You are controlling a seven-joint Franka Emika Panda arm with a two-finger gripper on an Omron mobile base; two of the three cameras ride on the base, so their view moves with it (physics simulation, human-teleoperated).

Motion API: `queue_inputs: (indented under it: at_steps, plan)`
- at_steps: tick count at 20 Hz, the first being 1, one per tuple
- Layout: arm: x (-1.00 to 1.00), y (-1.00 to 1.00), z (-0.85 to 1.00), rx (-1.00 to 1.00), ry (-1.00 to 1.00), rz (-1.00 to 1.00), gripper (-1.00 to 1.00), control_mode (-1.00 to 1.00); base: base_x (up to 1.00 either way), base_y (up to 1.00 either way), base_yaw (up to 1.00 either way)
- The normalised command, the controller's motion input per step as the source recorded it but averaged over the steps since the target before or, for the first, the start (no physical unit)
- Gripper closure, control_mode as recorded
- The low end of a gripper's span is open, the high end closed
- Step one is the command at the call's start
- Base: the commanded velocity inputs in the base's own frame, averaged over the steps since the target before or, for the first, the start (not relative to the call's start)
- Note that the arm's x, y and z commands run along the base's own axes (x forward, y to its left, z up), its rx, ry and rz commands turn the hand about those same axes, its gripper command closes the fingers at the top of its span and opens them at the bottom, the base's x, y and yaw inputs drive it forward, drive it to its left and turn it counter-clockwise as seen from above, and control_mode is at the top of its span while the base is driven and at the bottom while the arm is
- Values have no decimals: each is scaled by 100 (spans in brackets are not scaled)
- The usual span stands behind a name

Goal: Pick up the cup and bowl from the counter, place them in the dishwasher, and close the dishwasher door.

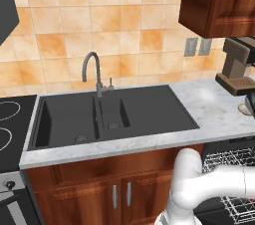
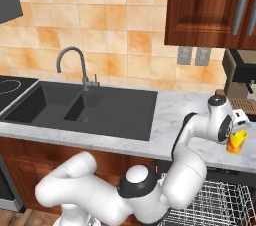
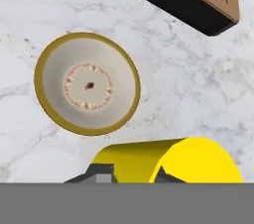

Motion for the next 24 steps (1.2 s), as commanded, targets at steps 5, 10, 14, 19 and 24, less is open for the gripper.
queue_inputs:
  at_steps: [5,10,14,19,24]
  plan:
    - [-40,49,0,-3,-11,3,100,-100,0,0,0]
    - [-63,22,0,-2,-18,0,100,-100,0,0,0]
    - [-71,2,0,0,-21,0,100,-100,0,0,0]
    - [-47,0,25,0,-20,0,100,-100,0,0,0]
    - [-19,0,34,2,-13,0,100,-100,0,0,0]
